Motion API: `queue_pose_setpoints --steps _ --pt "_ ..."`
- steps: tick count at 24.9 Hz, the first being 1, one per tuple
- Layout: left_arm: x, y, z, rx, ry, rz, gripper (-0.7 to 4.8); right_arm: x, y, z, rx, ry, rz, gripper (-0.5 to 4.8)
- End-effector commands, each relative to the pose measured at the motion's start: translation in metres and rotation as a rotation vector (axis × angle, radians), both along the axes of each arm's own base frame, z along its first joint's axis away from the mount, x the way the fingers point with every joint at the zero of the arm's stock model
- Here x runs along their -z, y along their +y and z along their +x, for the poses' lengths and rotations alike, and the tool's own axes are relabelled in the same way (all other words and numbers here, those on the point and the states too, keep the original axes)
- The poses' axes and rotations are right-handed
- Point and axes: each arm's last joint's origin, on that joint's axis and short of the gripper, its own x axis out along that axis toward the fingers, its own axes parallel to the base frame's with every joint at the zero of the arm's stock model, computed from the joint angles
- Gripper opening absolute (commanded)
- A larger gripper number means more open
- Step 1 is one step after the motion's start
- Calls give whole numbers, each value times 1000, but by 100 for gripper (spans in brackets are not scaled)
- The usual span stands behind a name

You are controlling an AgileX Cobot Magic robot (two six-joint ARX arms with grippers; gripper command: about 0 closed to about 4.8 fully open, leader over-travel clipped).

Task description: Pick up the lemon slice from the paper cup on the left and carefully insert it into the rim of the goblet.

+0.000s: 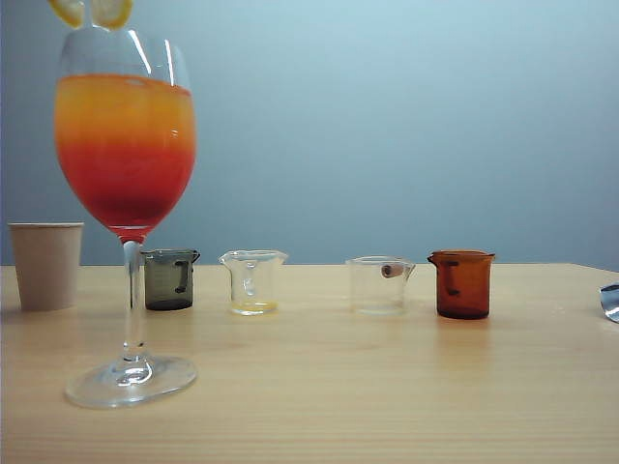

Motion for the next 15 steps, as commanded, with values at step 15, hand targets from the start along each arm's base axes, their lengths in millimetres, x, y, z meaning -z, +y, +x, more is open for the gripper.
queue_pose_setpoints --steps 15 --pt "4 6 1 -35 -18 14 -6 -2 0 0 2 -8 5 -3"
